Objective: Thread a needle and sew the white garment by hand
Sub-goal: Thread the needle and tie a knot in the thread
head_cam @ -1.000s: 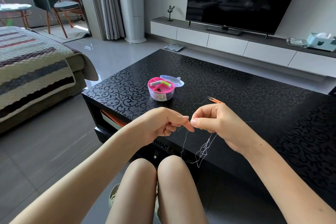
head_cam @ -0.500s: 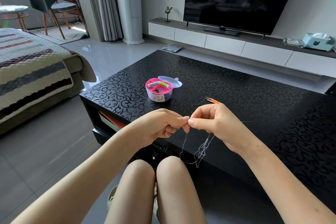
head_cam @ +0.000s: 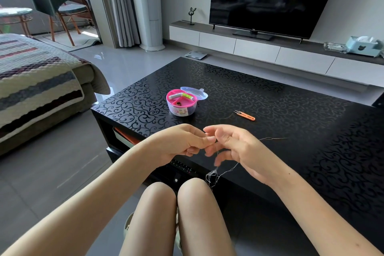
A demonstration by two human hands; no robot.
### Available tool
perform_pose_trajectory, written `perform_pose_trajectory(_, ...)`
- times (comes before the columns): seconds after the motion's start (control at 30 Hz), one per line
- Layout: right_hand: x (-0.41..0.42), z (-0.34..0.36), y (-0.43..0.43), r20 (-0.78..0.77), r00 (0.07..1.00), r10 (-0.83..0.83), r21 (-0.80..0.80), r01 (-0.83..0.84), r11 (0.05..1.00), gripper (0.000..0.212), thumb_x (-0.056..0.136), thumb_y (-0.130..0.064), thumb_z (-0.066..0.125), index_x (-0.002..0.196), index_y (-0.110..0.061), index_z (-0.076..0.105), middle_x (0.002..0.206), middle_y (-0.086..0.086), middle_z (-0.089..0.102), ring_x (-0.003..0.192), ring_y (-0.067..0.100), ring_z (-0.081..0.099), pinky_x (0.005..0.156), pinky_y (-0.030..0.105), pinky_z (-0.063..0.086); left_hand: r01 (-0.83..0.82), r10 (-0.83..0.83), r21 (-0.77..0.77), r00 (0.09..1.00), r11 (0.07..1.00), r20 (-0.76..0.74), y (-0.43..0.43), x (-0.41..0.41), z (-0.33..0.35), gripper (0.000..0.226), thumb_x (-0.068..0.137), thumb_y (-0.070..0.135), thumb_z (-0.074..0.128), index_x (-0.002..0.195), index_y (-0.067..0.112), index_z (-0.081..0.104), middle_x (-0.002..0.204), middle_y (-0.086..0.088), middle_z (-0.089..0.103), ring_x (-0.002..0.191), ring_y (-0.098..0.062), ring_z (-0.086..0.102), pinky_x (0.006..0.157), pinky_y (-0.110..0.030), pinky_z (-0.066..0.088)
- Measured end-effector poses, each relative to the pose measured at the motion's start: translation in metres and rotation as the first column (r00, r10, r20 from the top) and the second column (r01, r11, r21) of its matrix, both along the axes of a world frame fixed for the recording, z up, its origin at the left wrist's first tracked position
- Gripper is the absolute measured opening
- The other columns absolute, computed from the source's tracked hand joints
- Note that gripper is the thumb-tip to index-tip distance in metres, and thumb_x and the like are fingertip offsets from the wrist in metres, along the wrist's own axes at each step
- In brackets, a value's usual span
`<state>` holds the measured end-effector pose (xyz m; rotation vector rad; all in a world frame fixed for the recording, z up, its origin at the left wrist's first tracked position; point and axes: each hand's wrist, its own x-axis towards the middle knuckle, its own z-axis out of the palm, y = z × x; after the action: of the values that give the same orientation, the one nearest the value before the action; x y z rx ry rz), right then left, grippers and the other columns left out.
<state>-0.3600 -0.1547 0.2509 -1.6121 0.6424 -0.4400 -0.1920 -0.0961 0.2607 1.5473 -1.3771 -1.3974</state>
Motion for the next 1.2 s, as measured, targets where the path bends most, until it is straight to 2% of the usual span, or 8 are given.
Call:
perform_pose_trajectory(0.23, -0.003, -0.002, 0.004, -0.054, 0.997, -0.053, -0.178, 0.042, 0.983, 0.012, 0.088, -0.020, 0.064, 0.091, -0.011, 0.073, 0.063, -0.007, 0.063, 0.055, -0.001, 0.051, 0.057, 0.018, 0.040, -0.001, 0.003, -0.017, 0.995, 1.000, 0.095, 0.005, 0.004, 0.007, 0.037, 0.095, 0.025, 0.053, 0.060, 0.013, 0.056, 0.045, 0.010, 0.034, 0.043, -0.003, 0.028, 0.043, -0.009, 0.027)
perform_pose_trajectory(0.53, -0.005, 0.002, 0.002, 0.064, 0.995, -0.083, -0.102, 0.089, 0.991, 0.015, 0.086, -0.008, 0.066, 0.071, -0.009, 0.066, 0.055, -0.003, 0.047, 0.049, 0.005, 0.038, 0.052, 0.018, 0.032, -0.069, 0.079, -0.085, 0.990, 0.994, 0.118, 0.010, 0.013, 0.003, 0.038, 0.098, 0.041, 0.043, 0.081, 0.030, 0.076, 0.063, 0.011, 0.044, 0.055, -0.003, 0.037, 0.055, -0.014, 0.033)
perform_pose_trajectory(0.7, -0.007, 0.008, 0.000, 0.106, 0.993, -0.053, -0.035, 0.057, 0.998, 0.013, 0.074, -0.017, 0.064, 0.062, -0.014, 0.064, 0.054, -0.002, 0.044, 0.048, 0.007, 0.036, 0.049, 0.016, 0.032, -0.142, 0.162, -0.137, 0.975, 0.980, 0.151, 0.013, 0.017, 0.004, 0.039, 0.096, 0.043, 0.043, 0.090, 0.026, 0.077, 0.065, 0.014, 0.049, 0.064, -0.001, 0.043, 0.062, -0.020, 0.036)
perform_pose_trajectory(0.9, -0.007, 0.012, -0.003, 0.134, 0.991, -0.026, 0.000, 0.026, 1.000, 0.015, 0.074, -0.016, 0.063, 0.059, -0.016, 0.065, 0.054, -0.001, 0.038, 0.051, 0.010, 0.029, 0.051, 0.023, 0.024, -0.016, 0.048, -0.183, 0.984, 0.983, 0.170, 0.016, 0.005, 0.009, 0.034, 0.098, 0.033, 0.042, 0.097, 0.018, 0.073, 0.060, 0.023, 0.057, 0.065, 0.020, 0.050, 0.056, -0.001, 0.040)
perform_pose_trajectory(0.97, -0.007, 0.013, -0.003, 0.136, 0.991, -0.018, 0.003, 0.018, 1.000, 0.015, 0.074, -0.016, 0.063, 0.059, -0.016, 0.065, 0.054, -0.001, 0.037, 0.051, 0.011, 0.028, 0.052, 0.025, 0.024, 0.006, 0.012, -0.154, 0.993, 0.988, 0.117, 0.017, 0.002, 0.011, 0.034, 0.097, 0.033, 0.042, 0.095, 0.018, 0.072, 0.066, 0.027, 0.060, 0.069, 0.016, 0.051, 0.055, 0.002, 0.035)
perform_pose_trajectory(1.03, -0.008, 0.014, -0.003, 0.134, 0.991, -0.011, 0.003, 0.011, 1.000, 0.015, 0.074, -0.016, 0.063, 0.059, -0.015, 0.064, 0.053, 0.000, 0.037, 0.051, 0.011, 0.029, 0.052, 0.025, 0.024, 0.021, -0.015, -0.143, 0.999, 0.989, 0.046, 0.017, 0.001, 0.009, 0.035, 0.095, 0.039, 0.045, 0.091, 0.021, 0.074, 0.078, 0.005, 0.057, 0.079, -0.003, 0.048, 0.064, -0.002, 0.034)
perform_pose_trajectory(1.1, -0.008, 0.015, -0.003, 0.125, 0.992, -0.001, -0.004, 0.001, 1.000, 0.014, 0.075, -0.016, 0.063, 0.060, -0.014, 0.063, 0.053, -0.001, 0.039, 0.051, 0.010, 0.030, 0.051, 0.024, 0.025, 0.039, -0.045, -0.141, 0.998, 0.989, -0.039, 0.016, -0.001, 0.006, 0.034, 0.092, 0.046, 0.051, 0.086, 0.024, 0.077, 0.085, -0.011, 0.045, 0.083, -0.020, 0.036, 0.080, -0.019, 0.032)
perform_pose_trajectory(1.2, -0.009, 0.015, -0.004, 0.124, 0.992, 0.005, -0.007, -0.004, 1.000, 0.013, 0.075, -0.015, 0.063, 0.062, -0.011, 0.062, 0.053, -0.002, 0.042, 0.051, 0.010, 0.031, 0.051, 0.022, 0.027, 0.036, -0.049, -0.117, 0.993, 0.992, -0.107, 0.016, -0.004, 0.005, 0.031, 0.085, 0.043, 0.053, 0.079, 0.025, 0.078, 0.072, -0.007, 0.039, 0.077, -0.021, 0.033, 0.079, -0.029, 0.030)
